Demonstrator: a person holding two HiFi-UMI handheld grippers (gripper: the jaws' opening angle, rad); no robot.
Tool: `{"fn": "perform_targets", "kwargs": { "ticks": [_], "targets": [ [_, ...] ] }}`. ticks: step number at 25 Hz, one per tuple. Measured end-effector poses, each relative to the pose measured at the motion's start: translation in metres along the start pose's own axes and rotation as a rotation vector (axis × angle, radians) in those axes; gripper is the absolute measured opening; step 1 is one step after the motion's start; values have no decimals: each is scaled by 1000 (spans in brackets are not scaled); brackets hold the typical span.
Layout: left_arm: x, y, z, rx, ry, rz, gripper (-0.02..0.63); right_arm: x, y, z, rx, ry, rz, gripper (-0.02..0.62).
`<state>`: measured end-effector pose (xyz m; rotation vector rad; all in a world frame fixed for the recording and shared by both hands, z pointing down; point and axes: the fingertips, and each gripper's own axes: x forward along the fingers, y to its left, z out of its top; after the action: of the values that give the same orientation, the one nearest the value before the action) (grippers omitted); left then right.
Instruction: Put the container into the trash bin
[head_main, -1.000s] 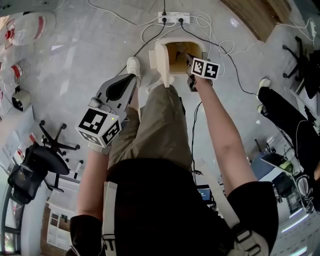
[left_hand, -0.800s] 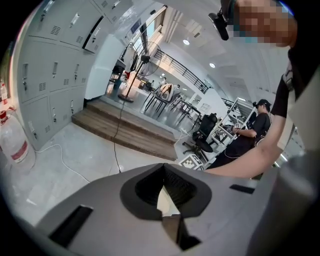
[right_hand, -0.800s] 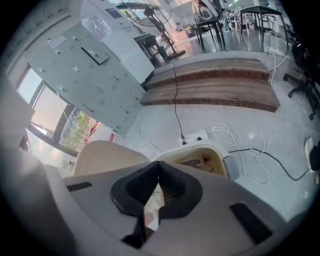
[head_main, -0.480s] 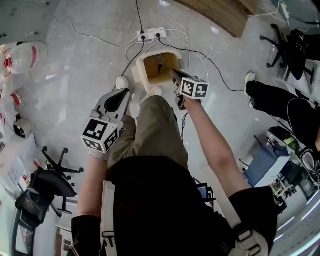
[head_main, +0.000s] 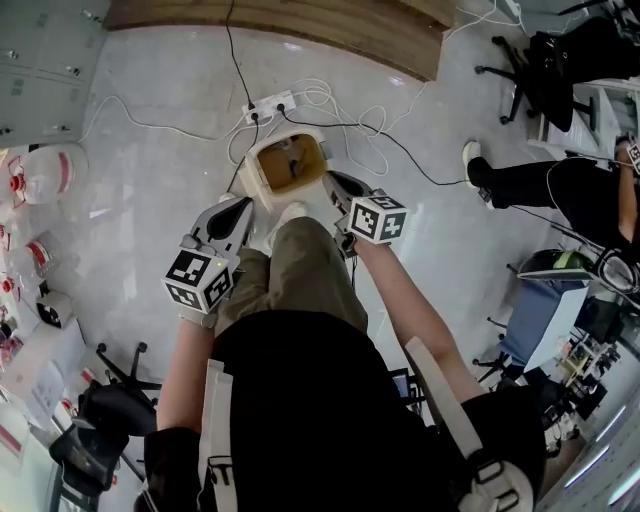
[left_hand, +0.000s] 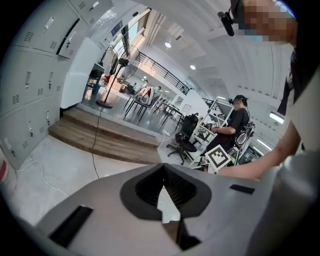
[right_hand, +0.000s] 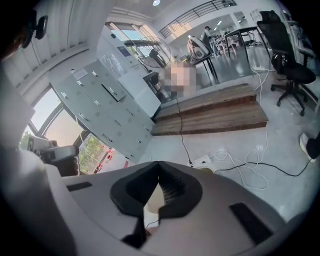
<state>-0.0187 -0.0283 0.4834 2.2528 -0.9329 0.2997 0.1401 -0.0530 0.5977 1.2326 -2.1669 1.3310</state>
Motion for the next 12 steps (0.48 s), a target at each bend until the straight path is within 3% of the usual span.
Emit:
{"fn": "perform_targets", "kwargs": {
  "ticks": [12],
  "targets": [
    [10, -64, 48, 101, -7, -104, 8, -110, 35, 52, -111, -189, -18, 15]
  ]
}}
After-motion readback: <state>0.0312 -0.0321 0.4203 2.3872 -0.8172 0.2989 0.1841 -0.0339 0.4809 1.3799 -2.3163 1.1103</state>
